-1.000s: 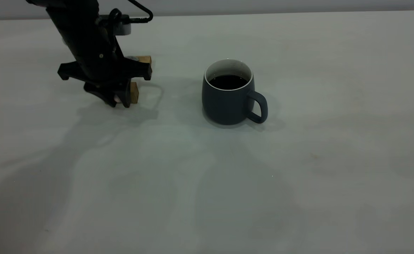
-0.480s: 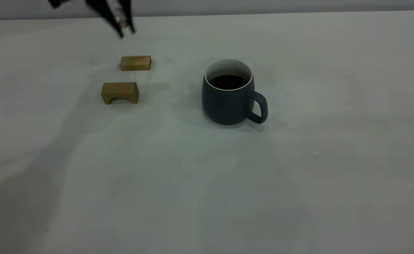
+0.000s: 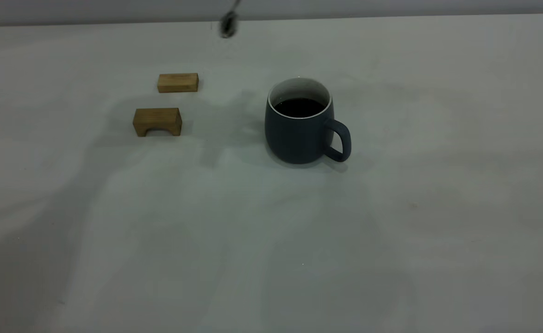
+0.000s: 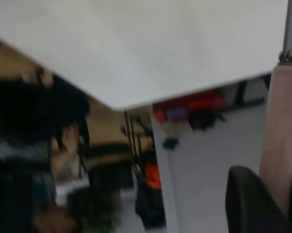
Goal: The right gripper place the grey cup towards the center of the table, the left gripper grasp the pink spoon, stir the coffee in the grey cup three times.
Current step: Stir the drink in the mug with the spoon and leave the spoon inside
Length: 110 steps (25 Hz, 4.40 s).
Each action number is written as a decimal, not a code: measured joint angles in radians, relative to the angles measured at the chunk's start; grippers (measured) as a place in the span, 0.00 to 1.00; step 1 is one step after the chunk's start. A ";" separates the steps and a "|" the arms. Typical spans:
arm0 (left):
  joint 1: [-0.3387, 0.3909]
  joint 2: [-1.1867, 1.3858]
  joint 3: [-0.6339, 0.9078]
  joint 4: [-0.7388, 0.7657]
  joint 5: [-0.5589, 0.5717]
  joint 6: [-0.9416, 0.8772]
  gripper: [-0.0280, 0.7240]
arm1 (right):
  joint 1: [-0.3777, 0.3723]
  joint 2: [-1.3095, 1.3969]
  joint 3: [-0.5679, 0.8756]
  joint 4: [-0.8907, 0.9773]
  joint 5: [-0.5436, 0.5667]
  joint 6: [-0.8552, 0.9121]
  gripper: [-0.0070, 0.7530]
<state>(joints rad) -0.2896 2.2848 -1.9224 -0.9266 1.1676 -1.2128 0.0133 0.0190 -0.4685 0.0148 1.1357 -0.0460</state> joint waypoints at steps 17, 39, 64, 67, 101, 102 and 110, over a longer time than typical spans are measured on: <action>-0.013 0.242 0.000 -0.268 0.000 0.111 0.24 | 0.000 0.000 0.000 0.000 0.000 0.000 0.32; -0.021 0.346 -0.019 -0.316 -0.010 0.116 0.24 | 0.000 0.000 0.000 0.000 0.000 0.000 0.32; -0.014 0.378 -0.190 -0.120 0.000 0.019 0.24 | 0.000 0.000 0.000 0.001 0.000 0.000 0.32; -0.013 0.382 -0.191 -0.174 0.000 0.107 0.24 | 0.000 0.000 0.000 0.001 0.000 0.000 0.32; -0.078 0.394 -0.271 -0.059 0.000 0.075 0.27 | 0.000 0.000 0.000 0.003 0.000 0.000 0.32; -0.079 0.394 -0.271 -0.059 0.000 0.075 0.31 | 0.000 0.000 0.000 0.003 0.000 0.000 0.32; -0.080 0.387 -0.355 0.067 0.000 0.078 0.77 | 0.000 0.000 0.000 0.003 0.000 0.000 0.32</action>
<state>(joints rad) -0.3696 2.6722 -2.2774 -0.8591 1.1679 -1.1347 0.0133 0.0190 -0.4685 0.0175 1.1357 -0.0460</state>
